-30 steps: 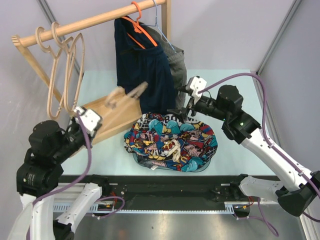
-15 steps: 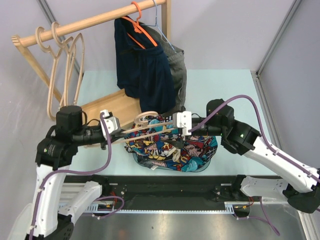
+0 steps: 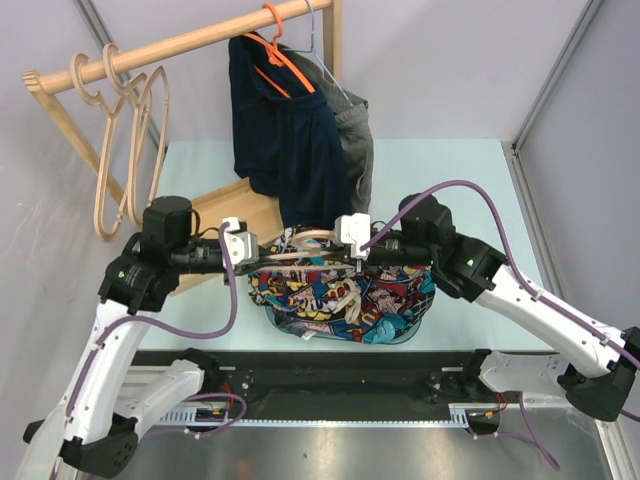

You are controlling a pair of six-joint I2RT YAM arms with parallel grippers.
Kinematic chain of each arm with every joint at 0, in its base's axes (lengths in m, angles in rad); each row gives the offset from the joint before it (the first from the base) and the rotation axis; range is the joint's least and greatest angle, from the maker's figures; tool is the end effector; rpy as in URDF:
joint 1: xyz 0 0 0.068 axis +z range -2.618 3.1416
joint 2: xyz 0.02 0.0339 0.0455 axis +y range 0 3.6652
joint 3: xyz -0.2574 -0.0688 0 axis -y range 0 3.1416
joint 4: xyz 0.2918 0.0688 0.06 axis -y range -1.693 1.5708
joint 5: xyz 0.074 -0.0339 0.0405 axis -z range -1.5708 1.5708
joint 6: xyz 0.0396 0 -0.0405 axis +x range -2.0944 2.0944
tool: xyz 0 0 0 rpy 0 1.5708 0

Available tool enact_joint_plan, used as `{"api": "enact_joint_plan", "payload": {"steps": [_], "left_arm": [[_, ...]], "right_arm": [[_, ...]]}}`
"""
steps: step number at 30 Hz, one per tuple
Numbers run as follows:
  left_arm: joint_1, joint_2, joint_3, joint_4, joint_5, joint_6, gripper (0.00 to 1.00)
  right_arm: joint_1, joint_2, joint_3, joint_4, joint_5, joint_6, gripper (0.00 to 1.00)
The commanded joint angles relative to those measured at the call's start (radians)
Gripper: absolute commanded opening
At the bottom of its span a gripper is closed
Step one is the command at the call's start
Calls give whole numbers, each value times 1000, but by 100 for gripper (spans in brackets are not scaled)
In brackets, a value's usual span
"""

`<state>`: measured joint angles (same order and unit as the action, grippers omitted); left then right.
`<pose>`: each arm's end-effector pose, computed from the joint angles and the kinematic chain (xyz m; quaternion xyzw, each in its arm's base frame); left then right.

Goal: Place the shorts on the hanger

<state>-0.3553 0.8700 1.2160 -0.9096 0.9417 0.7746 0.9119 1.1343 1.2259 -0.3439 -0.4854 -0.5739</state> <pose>0.1674 -0.0963 0.4137 0.6028 0.5421 -0.2991 0.5033 0.1702 0.2500 0.4060 -0.6274 0.4655 0.2873 0.5541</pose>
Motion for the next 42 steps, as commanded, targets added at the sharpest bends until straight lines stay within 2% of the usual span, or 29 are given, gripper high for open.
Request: {"api": "enact_joint_plan", "payload": {"steps": [1,2,3,4,5,8,9,11,15,17,18,23,29,33,42], "left_arm": [[-27,-11,-36,159,31,-41,12],[-27,-9,-42,197,13,-57,21],[-27,-9,-56,216,6,-93,36],[-27,-8,-62,242,-1,-118,44],[-25,-5,-70,264,-10,-142,50],[-27,20,-87,268,-35,-150,58],[-24,23,-99,262,-62,-144,62],[-22,27,-114,249,-83,-120,63],[-19,49,-170,193,-130,-2,57],[-17,66,-184,91,-126,140,52],[-17,78,-205,63,-132,173,49],[-4,115,-268,-8,-162,325,45],[27,162,-320,29,-182,370,45],[35,182,-343,52,-178,393,48],[36,234,-342,106,-201,402,46]], "right_arm": [[-62,-33,43,-4,21,49,0],[-74,-44,43,-16,25,46,0],[-87,-56,44,-42,33,43,0],[-108,-65,52,-58,47,39,0],[-119,-92,61,-78,51,34,0],[-140,-137,110,-199,57,4,0],[-142,-152,118,-289,56,-23,0],[-142,-175,138,-378,59,-91,0],[-148,-217,174,-591,57,-170,0],[-148,-203,188,-630,79,-169,0],[-151,-182,204,-661,88,-164,0],[-176,-107,241,-736,62,-176,0],[-205,-45,267,-765,61,-193,0],[-217,-24,271,-782,82,-207,0],[-222,22,326,-897,-31,-251,0]]}}
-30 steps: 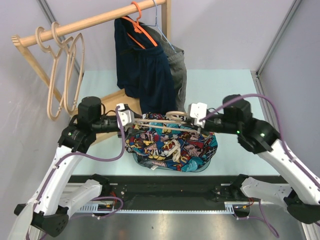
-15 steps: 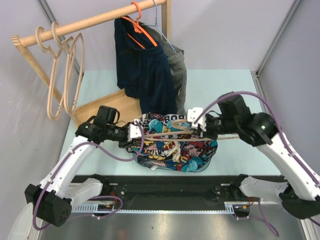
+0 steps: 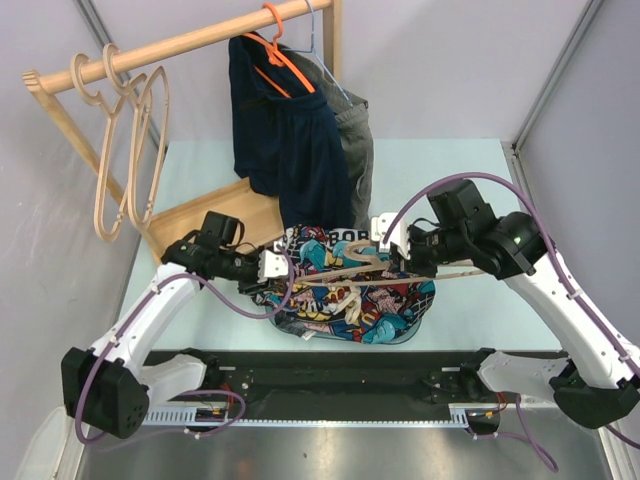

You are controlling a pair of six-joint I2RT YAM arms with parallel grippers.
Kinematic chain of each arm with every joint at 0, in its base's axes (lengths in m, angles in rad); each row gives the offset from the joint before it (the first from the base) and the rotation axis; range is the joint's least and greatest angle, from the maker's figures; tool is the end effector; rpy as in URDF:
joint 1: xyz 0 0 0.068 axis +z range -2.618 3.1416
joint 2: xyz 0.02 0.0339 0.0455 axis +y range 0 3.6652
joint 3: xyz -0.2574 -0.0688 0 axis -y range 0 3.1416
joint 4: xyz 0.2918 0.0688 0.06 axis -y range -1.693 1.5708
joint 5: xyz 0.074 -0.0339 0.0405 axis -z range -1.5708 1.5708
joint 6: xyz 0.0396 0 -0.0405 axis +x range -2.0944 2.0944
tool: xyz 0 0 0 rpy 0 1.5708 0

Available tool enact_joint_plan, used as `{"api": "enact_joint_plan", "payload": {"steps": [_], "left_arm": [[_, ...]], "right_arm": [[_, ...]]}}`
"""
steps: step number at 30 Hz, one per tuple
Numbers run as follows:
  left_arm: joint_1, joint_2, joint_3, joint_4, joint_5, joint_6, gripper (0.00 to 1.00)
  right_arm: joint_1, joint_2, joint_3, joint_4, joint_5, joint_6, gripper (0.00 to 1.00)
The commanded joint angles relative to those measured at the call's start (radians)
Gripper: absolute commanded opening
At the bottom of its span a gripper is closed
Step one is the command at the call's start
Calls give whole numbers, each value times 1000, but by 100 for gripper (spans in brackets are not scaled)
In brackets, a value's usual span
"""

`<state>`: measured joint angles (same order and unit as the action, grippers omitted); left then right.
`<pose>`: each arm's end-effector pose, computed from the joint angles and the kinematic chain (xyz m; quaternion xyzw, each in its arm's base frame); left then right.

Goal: Place the shorts on the hanger

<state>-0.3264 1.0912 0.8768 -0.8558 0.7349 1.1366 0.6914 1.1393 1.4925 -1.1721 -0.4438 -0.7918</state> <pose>0.2271 -0.1049 0.2477 0.6702 0.6134 -0.2288 0.3496 0.1743 0.1664 0.4244 -0.6725 0.6145 0.1865 0.3680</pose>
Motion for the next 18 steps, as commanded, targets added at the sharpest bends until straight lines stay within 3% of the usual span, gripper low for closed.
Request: {"api": "enact_joint_plan", "payload": {"steps": [1,8,13,18], "left_arm": [[7,15,-2,57,3,35,48],[7,9,-10,83,-6,35,49],[6,12,-27,98,-34,49,56],[7,48,-27,80,-65,74,55]], "right_arm": [[2,25,63,-90,-78,-38,0],[10,69,80,-84,-75,-32,0],[8,82,78,-58,-59,-1,0],[10,79,74,-47,-30,23,0]]}}
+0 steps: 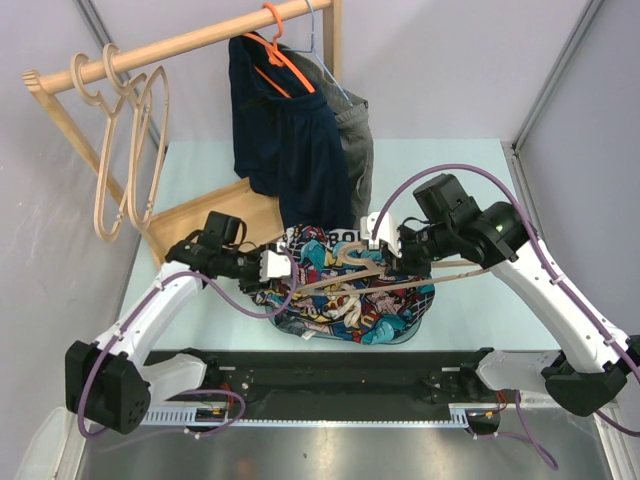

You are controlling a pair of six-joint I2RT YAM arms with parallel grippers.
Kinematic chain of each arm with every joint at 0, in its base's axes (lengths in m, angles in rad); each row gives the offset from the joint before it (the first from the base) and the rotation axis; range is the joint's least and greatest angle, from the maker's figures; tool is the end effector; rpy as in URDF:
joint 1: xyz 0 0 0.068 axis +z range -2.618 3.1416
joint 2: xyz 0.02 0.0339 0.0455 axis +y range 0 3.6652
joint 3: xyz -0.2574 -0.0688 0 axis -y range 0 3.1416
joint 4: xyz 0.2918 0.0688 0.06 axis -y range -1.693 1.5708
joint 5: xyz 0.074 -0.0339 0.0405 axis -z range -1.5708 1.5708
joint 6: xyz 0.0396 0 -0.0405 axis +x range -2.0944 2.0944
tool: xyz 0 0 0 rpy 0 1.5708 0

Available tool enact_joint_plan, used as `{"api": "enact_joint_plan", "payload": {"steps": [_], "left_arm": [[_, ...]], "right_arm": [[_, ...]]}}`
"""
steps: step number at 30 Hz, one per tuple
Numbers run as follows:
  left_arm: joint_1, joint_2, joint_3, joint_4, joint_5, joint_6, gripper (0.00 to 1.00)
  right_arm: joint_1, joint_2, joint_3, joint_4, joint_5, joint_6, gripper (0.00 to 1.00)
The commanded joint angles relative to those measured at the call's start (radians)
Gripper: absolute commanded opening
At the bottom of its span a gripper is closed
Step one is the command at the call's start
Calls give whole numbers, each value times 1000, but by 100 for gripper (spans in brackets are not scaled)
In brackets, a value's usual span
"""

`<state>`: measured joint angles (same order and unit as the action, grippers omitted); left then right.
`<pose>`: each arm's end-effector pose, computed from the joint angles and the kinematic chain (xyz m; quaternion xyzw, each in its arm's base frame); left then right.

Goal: Place the shorts on the hanger

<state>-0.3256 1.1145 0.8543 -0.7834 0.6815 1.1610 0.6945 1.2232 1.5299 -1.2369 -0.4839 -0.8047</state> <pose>0.2352 -0.1057 0.2369 0.6799 0.6110 -0.1953 0.3553 0.1861 0.1790 0.4134 -0.6831 0.6231 0.2102 0.3177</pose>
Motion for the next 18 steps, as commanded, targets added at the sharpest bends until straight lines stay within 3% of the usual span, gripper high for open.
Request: {"api": "enact_joint_plan", "payload": {"steps": [1,3,6,10,18], "left_arm": [[7,30,-1,7,-8,49,51],[5,38,15,12,19,37,44],[5,30,54,4,70,19,19],[2,18,142,-78,93,37,3],[2,7,294,-267,76,77,0]], "right_arm": [[7,-5,35,30,13,44,0],[13,-10,26,45,28,59,0],[30,-13,7,106,68,87,0],[42,-22,-28,184,113,136,0],[74,-28,-80,339,163,229,0]]}}
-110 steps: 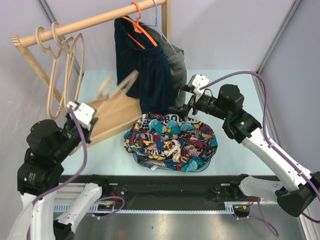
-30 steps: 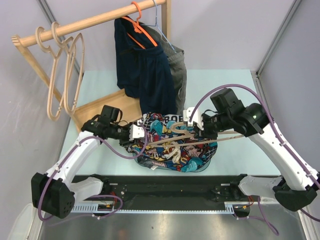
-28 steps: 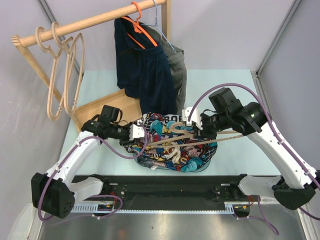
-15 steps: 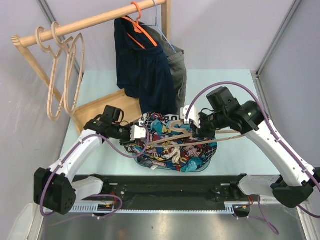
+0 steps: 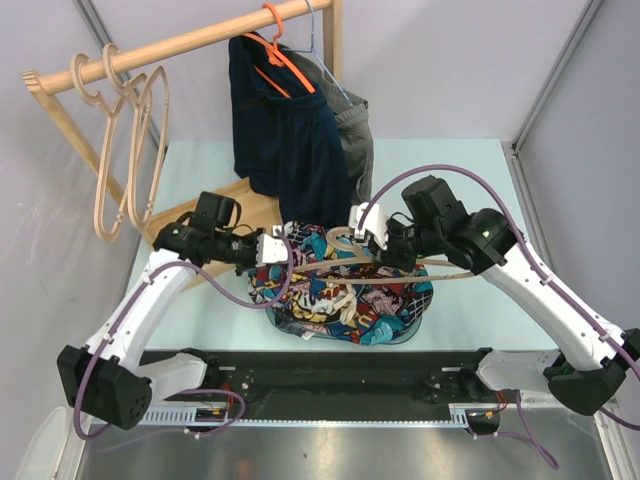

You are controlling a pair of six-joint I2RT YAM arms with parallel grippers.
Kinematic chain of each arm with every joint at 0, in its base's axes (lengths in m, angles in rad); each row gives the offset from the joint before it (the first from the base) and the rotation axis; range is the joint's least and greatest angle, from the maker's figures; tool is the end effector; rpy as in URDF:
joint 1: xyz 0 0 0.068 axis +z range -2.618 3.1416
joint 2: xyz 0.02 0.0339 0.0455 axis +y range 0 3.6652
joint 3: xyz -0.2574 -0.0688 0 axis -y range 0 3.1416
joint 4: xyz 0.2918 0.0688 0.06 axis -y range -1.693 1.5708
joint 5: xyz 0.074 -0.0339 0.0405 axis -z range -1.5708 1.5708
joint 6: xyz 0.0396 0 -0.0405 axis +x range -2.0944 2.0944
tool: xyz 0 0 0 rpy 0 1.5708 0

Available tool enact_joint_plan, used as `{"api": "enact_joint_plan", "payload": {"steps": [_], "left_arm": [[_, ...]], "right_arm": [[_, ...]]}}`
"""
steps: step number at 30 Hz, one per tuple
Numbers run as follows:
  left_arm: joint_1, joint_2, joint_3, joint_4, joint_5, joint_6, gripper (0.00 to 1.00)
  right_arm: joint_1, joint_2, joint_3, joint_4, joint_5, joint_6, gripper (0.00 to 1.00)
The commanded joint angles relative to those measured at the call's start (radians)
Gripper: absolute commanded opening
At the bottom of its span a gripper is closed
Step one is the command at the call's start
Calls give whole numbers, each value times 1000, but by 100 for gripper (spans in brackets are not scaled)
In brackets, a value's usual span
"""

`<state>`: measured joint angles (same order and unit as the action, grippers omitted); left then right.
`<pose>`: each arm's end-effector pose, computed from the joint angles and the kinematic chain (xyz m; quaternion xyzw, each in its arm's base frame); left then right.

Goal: Place the shorts on the hanger

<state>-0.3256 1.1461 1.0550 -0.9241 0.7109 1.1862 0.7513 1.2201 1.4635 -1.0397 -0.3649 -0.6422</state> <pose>0.2427 -0.1092 0.2929 0.6879 0.5906 -0.1969 0.3733 0.1935 0.2000 0.4045 -0.6369 0.6544 0.1880 0.3617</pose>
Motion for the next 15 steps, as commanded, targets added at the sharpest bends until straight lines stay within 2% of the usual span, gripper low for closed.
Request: {"api": "enact_joint_plan", "payload": {"steps": [1,6,9,15], "left_arm": [[2,-23,109,-139,44,53,0],[0,15,226,-232,13,26,0],[-1,53,299,-286,-19,7,0],[-1,37,290,-248,-131,-25,0]], "right_arm": [[17,-33,-31,179,56,87,0],[39,-68,-106,326,47,119,0],[54,-83,-140,366,99,133,0],[49,-175,-140,304,165,87,0]]}}
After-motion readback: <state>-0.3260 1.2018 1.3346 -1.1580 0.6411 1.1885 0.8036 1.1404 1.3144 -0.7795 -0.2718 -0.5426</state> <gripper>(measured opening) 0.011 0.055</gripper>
